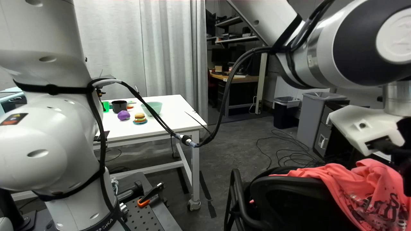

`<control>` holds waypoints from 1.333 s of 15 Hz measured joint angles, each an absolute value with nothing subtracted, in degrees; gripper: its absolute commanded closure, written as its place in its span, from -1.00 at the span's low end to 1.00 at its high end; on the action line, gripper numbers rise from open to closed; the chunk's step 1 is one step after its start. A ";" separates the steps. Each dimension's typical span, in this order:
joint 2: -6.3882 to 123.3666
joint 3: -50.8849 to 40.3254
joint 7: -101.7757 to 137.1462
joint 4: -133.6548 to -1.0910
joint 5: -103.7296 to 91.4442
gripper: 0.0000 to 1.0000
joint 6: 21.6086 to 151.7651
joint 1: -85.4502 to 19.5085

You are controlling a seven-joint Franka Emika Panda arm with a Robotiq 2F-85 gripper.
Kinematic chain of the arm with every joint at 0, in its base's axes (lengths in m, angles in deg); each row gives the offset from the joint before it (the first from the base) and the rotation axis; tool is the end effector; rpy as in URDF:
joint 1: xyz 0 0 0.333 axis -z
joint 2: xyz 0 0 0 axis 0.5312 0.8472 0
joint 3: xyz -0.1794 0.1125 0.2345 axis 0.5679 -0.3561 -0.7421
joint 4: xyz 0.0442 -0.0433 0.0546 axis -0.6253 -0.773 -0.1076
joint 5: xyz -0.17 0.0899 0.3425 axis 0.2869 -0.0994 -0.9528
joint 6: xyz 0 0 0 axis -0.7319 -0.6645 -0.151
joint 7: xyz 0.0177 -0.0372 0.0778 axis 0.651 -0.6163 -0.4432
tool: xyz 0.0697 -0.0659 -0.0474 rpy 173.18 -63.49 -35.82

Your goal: Put the shirt on the backrest of the chair

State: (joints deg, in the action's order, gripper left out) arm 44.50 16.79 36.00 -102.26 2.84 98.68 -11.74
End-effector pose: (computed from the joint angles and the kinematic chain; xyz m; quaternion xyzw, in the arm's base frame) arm 0.3884 -0.4012 0.3879 0.8534 -0.4940 0.1276 0.1066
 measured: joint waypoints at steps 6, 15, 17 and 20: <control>38.41 16.17 36.00 -103.11 2.29 -1.00 99.33 -11.66; 33.61 14.59 36.00 -105.60 1.35 -1.00 100.61 -11.43; 33.40 14.41 36.00 -105.87 1.17 -1.00 100.61 -11.35; 33.75 14.12 36.00 -105.87 1.17 -1.00 100.61 -11.19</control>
